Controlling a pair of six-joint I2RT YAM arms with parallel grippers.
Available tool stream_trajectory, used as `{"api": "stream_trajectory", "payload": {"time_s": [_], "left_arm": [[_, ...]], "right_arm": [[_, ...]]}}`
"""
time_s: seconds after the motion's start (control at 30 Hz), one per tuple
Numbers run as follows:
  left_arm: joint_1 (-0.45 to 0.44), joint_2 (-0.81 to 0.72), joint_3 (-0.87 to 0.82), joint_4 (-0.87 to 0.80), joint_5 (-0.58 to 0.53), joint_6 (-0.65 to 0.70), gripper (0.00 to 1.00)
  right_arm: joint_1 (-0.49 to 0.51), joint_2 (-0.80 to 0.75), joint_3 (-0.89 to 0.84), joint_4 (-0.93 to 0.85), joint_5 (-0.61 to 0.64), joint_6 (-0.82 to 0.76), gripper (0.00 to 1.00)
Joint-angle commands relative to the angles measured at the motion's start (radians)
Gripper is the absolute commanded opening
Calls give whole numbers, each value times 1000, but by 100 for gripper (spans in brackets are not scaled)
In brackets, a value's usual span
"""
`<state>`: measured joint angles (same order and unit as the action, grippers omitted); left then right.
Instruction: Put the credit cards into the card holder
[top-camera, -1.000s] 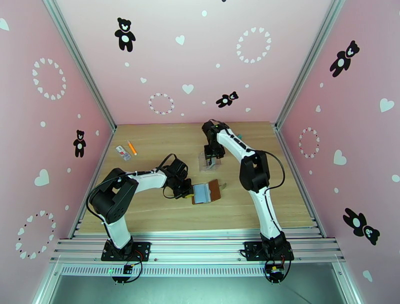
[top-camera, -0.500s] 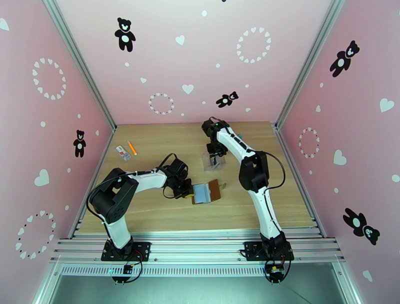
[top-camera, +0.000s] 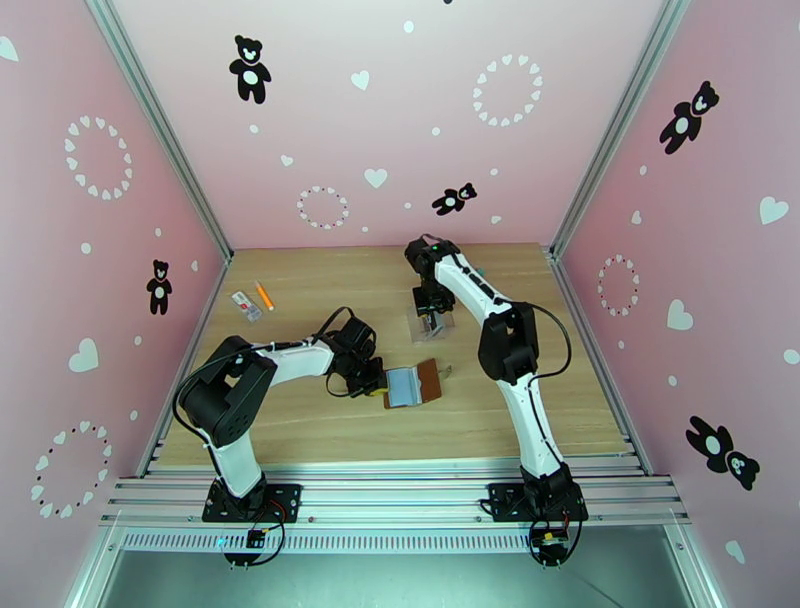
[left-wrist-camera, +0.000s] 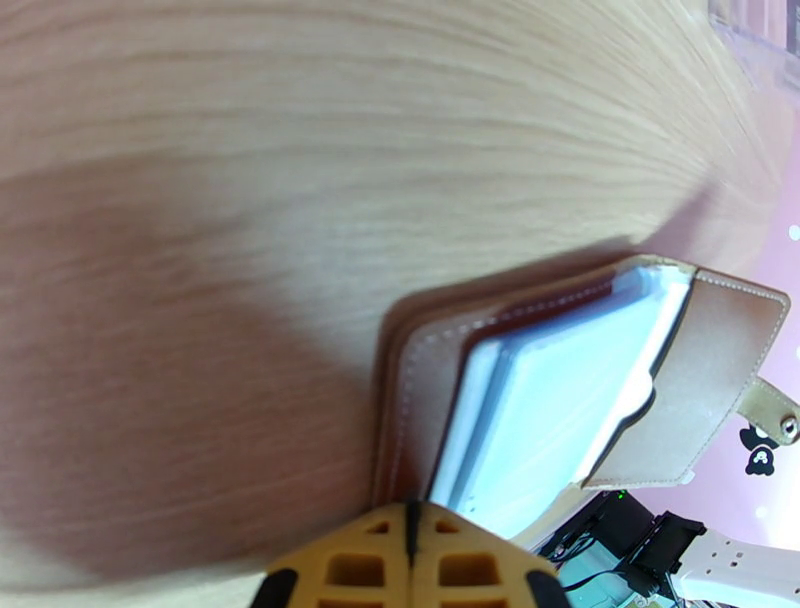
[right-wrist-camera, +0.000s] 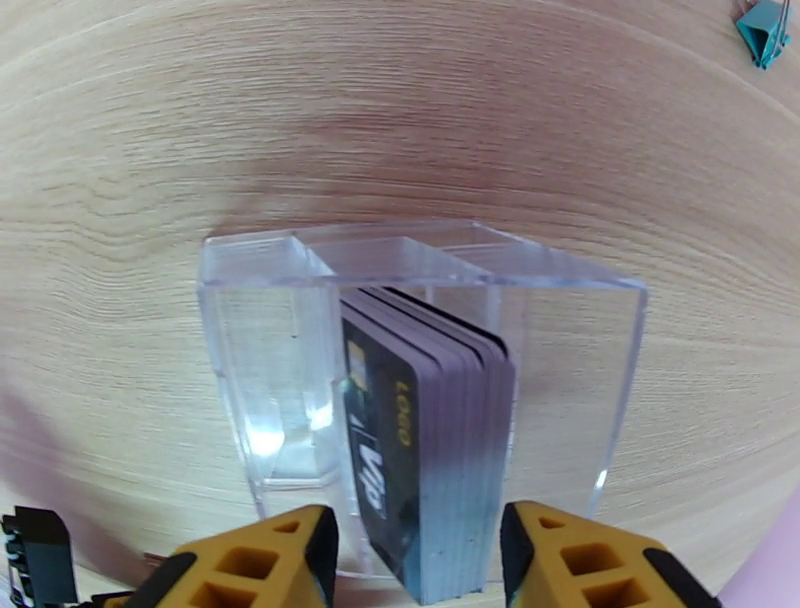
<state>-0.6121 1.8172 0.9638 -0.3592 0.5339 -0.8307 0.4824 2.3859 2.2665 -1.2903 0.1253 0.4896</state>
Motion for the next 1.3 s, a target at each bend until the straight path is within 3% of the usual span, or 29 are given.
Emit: {"api": "stream_trajectory", "payload": {"time_s": [0.0,0.23,0.73,1.27], "left_arm": [[2,35,-43,-94,-88,10,0],[1,34,-44,-94,-89,7,0],[1,47,-31,-90,-87,5,0],[1,54,-24,-93,-87,5,0]], "right_arm": [[-5,40,21,-23,-21,12,48],[-10,56,19,-38,-23,31,49],[16,31,29,36,-224,88,43],[5,-18,52,3,-52,68,48]]}}
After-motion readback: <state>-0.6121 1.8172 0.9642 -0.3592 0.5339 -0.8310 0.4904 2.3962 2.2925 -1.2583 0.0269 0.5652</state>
